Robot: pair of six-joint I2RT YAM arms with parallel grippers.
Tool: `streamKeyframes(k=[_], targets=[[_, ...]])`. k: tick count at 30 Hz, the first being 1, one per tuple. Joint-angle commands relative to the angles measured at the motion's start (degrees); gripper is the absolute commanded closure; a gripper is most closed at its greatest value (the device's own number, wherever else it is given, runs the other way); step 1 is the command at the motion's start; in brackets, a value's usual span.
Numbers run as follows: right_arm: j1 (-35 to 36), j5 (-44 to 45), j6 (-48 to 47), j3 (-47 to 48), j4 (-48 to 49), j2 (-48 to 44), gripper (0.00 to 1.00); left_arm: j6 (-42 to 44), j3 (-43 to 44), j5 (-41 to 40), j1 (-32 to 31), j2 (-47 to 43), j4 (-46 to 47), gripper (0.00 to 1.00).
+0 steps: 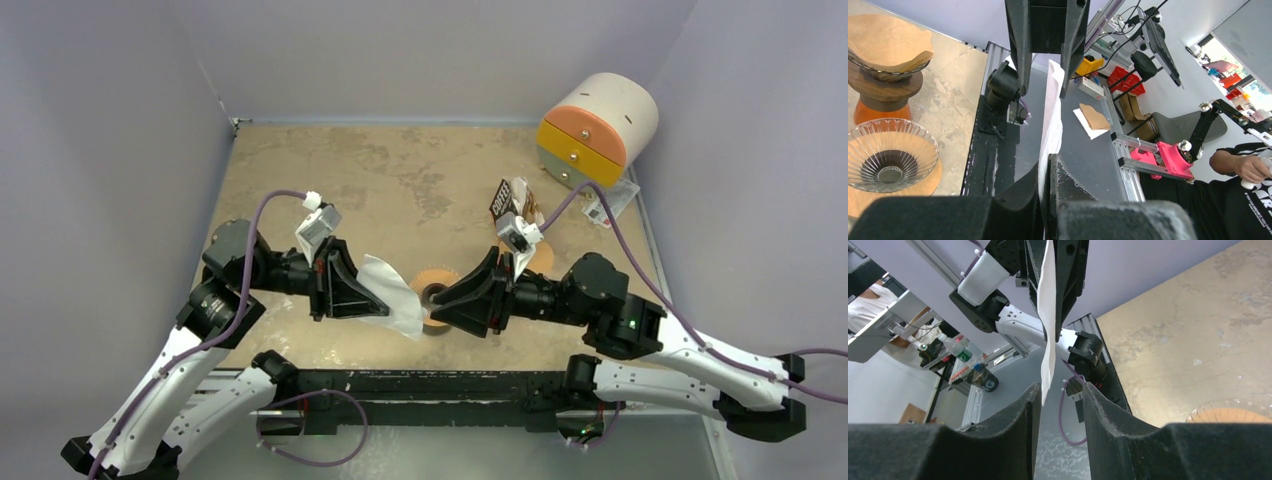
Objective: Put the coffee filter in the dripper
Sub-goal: Place the coffee filter in the coffee dripper.
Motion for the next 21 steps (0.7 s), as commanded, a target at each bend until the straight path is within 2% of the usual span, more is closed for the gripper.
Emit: streamKeyframes(k=[1, 21], targets=[[0.09, -3.5, 0.12, 0.8, 5.42, 1.76, 0.61, 1.02, 2.53, 0.85, -0.18, -0.84, 0.52, 1.0], [0.06, -4.15, 0.14, 2.06, 8.96, 5.0, 0.62, 0.62, 2.09, 0.14, -0.16, -1.35, 0.7, 1.0]])
